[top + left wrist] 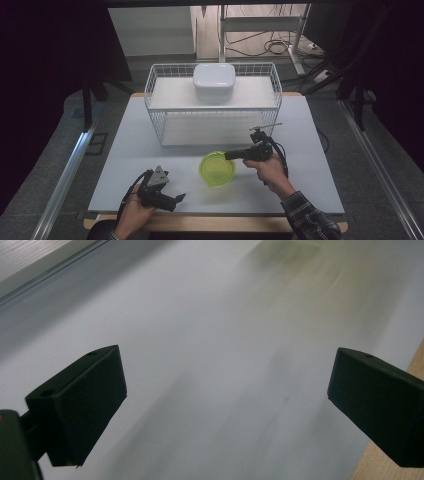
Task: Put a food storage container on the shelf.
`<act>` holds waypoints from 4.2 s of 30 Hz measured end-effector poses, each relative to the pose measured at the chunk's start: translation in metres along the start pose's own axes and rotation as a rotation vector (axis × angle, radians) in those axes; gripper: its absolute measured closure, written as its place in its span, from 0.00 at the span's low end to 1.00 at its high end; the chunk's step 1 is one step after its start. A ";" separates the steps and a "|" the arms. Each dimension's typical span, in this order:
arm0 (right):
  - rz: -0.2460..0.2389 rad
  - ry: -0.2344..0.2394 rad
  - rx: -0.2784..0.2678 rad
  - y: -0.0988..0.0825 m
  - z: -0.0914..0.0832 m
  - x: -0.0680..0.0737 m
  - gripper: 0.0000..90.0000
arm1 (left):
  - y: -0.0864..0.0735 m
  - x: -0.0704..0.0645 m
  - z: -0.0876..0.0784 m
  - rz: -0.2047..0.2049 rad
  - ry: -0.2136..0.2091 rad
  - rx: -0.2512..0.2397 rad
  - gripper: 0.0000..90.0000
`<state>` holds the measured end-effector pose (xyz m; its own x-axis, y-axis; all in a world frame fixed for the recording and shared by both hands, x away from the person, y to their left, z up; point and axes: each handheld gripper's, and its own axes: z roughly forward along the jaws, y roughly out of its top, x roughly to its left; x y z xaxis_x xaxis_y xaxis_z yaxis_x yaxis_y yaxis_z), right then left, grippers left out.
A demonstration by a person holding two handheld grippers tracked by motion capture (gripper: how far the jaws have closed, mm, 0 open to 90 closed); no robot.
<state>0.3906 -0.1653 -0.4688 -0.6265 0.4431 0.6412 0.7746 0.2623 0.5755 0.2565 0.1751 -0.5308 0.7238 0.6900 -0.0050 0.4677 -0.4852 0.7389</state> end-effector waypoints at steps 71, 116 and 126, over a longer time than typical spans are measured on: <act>-0.069 0.051 -0.340 0.128 -0.112 0.096 0.93 | -0.001 0.002 0.001 -0.017 -0.008 0.007 0.02; 0.027 -0.391 -0.417 0.233 -0.068 0.087 0.81 | -0.001 0.002 0.001 -0.019 -0.041 0.000 0.02; 0.021 -0.386 -0.436 0.232 -0.068 0.082 0.62 | -0.001 0.002 0.001 -0.019 -0.042 0.000 0.02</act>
<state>0.5132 -0.1262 -0.2479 -0.4713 0.7461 0.4704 0.6281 -0.0905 0.7728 0.2576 0.1766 -0.5322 0.7357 0.6756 -0.0476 0.4814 -0.4722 0.7384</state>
